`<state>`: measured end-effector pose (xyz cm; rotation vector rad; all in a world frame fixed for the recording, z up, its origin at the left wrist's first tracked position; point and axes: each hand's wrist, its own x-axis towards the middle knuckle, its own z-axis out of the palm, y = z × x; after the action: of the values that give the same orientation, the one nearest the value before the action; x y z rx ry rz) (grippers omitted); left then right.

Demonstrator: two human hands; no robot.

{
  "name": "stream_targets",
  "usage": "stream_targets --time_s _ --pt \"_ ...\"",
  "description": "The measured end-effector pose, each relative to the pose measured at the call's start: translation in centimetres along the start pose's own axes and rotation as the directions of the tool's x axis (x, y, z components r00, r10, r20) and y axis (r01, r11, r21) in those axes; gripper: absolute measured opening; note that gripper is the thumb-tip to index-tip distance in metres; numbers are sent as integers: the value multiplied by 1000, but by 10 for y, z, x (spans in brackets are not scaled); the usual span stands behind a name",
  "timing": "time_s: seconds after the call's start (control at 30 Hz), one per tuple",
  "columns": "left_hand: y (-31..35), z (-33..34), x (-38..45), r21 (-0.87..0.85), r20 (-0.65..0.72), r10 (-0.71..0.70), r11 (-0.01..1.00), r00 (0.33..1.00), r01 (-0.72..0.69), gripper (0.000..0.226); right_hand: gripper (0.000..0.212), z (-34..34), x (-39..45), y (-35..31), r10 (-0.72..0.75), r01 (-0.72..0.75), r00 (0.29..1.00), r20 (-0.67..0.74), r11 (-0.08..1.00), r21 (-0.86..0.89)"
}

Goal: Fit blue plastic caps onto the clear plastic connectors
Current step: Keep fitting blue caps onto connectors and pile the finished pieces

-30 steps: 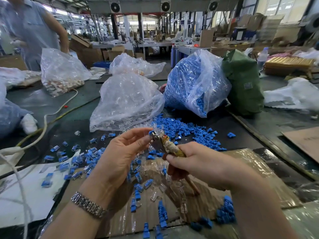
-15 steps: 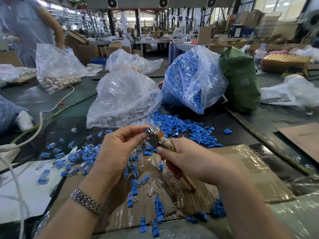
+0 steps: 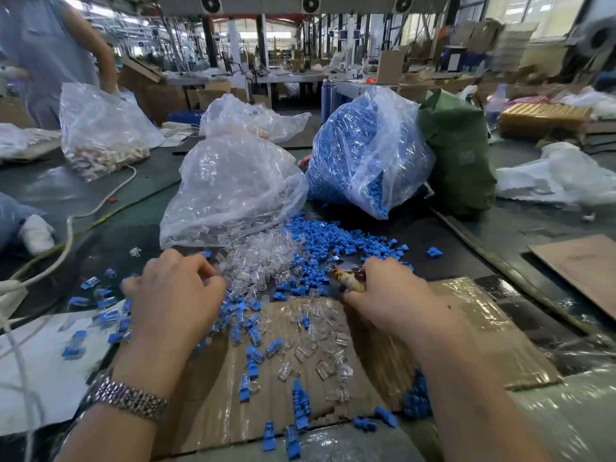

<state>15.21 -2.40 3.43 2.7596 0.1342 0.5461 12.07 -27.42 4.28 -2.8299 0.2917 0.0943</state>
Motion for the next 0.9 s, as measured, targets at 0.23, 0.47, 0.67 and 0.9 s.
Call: stream_targets --time_s 0.23,0.47,0.67,0.9 --pt "24 16 -13 -75 194 234 972 953 -223 15 58 9 4 -2 82 -77 995 52 992 -99" --pt "33 27 -17 90 277 279 945 920 -314 31 25 12 9 -26 -231 211 962 -148 968 -136" --pt "31 29 -16 51 210 334 935 919 -351 19 19 22 19 -34 -294 253 949 -115 927 -278" --pt "30 34 -14 -31 148 382 924 912 -381 13 7 23 23 -37 -302 257 945 -124 922 -289"
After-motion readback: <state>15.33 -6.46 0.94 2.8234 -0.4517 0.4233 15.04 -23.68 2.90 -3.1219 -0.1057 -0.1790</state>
